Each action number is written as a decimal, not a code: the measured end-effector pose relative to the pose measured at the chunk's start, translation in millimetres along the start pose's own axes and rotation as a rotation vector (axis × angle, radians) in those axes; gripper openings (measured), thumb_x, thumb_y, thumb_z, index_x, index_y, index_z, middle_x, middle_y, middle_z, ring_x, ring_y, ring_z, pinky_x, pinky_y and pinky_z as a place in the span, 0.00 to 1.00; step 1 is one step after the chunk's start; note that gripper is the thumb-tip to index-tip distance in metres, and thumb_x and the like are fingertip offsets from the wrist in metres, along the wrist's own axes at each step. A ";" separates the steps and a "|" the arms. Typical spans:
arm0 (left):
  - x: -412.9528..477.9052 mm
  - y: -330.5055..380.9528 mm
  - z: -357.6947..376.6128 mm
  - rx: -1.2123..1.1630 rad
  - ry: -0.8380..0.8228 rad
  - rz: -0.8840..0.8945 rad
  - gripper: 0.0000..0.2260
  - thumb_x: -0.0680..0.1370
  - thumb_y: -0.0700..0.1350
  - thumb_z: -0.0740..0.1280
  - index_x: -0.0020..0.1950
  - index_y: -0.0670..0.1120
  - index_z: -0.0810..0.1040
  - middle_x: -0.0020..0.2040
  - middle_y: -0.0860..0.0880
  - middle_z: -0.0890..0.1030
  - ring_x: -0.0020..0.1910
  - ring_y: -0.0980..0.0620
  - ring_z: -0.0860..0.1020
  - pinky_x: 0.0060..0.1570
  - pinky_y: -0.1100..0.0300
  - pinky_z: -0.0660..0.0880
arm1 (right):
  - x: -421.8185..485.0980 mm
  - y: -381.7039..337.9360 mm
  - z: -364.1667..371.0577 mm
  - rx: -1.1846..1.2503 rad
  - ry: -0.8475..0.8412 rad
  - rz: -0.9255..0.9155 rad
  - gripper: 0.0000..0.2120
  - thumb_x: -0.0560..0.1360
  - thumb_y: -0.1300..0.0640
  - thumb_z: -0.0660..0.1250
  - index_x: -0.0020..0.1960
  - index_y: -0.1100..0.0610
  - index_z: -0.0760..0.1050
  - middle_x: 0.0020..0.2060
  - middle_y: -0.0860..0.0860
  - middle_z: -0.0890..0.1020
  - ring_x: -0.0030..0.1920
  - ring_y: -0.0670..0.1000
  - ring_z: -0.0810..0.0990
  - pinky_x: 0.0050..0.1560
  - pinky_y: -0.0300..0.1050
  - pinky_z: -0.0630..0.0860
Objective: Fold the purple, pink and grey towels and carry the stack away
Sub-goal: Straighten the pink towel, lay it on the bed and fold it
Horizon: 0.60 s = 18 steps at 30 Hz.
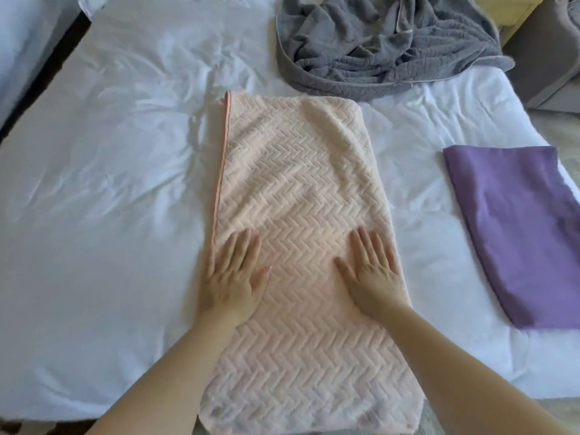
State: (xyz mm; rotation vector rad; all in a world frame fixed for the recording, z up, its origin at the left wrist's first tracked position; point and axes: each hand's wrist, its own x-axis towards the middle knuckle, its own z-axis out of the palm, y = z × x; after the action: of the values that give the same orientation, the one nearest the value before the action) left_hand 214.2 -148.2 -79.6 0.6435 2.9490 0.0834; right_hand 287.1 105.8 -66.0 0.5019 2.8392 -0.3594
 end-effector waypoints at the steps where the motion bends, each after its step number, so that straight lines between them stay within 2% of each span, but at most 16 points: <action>1: 0.4 -6.0 -1.7 -0.005 0.004 -0.001 0.33 0.77 0.64 0.35 0.77 0.51 0.57 0.78 0.52 0.57 0.77 0.49 0.55 0.74 0.46 0.45 | 4.9 5.7 -1.5 0.016 0.025 0.066 0.34 0.76 0.32 0.36 0.77 0.47 0.38 0.76 0.41 0.39 0.74 0.42 0.32 0.75 0.48 0.35; 4: 19.1 -16.8 -14.7 -0.056 0.057 -0.023 0.31 0.79 0.63 0.42 0.76 0.48 0.60 0.77 0.49 0.59 0.77 0.47 0.55 0.74 0.44 0.46 | 33.9 4.9 -17.6 0.064 0.162 0.123 0.31 0.78 0.39 0.41 0.78 0.51 0.43 0.78 0.46 0.44 0.75 0.44 0.36 0.76 0.51 0.39; 7: 76.9 -10.7 -30.2 -0.084 0.144 0.018 0.28 0.79 0.60 0.50 0.76 0.48 0.60 0.78 0.49 0.58 0.77 0.47 0.54 0.74 0.44 0.46 | 85.6 -22.9 -35.8 0.065 0.254 -0.061 0.30 0.80 0.39 0.41 0.77 0.50 0.42 0.77 0.45 0.43 0.76 0.47 0.36 0.76 0.50 0.38; 9: 115.9 -4.6 -31.3 -0.066 0.141 0.080 0.27 0.79 0.59 0.52 0.76 0.49 0.62 0.77 0.49 0.59 0.77 0.47 0.56 0.74 0.44 0.49 | 116.6 -39.2 -36.6 0.045 0.191 -0.161 0.30 0.79 0.37 0.40 0.77 0.46 0.38 0.76 0.42 0.40 0.75 0.46 0.34 0.75 0.49 0.36; 13: 143.6 -29.8 -12.9 0.028 -0.007 0.005 0.30 0.79 0.63 0.42 0.76 0.51 0.61 0.77 0.53 0.58 0.76 0.49 0.57 0.73 0.41 0.53 | 151.7 -5.5 -28.4 -0.101 0.024 -0.082 0.34 0.75 0.30 0.34 0.76 0.44 0.34 0.76 0.40 0.39 0.75 0.43 0.33 0.76 0.51 0.38; 15: 147.9 -48.9 -12.1 0.059 -0.031 -0.006 0.32 0.78 0.64 0.38 0.76 0.51 0.62 0.77 0.54 0.58 0.76 0.49 0.57 0.73 0.41 0.53 | 162.3 19.7 -36.4 -0.146 0.035 -0.015 0.35 0.75 0.31 0.35 0.76 0.46 0.36 0.76 0.41 0.41 0.75 0.44 0.34 0.76 0.52 0.39; 18: 171.8 -48.0 -23.6 0.047 -0.003 0.032 0.31 0.79 0.64 0.40 0.77 0.51 0.58 0.78 0.52 0.56 0.77 0.47 0.53 0.74 0.42 0.46 | 183.0 23.8 -54.5 -0.087 0.128 0.003 0.33 0.77 0.35 0.40 0.77 0.49 0.39 0.77 0.44 0.43 0.76 0.47 0.38 0.76 0.53 0.41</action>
State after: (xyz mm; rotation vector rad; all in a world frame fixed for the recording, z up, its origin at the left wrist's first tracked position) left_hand 36.5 -120.7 -78.5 0.6959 2.9459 0.0161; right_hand 118.4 198.2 -68.9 0.5299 2.9608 -0.2096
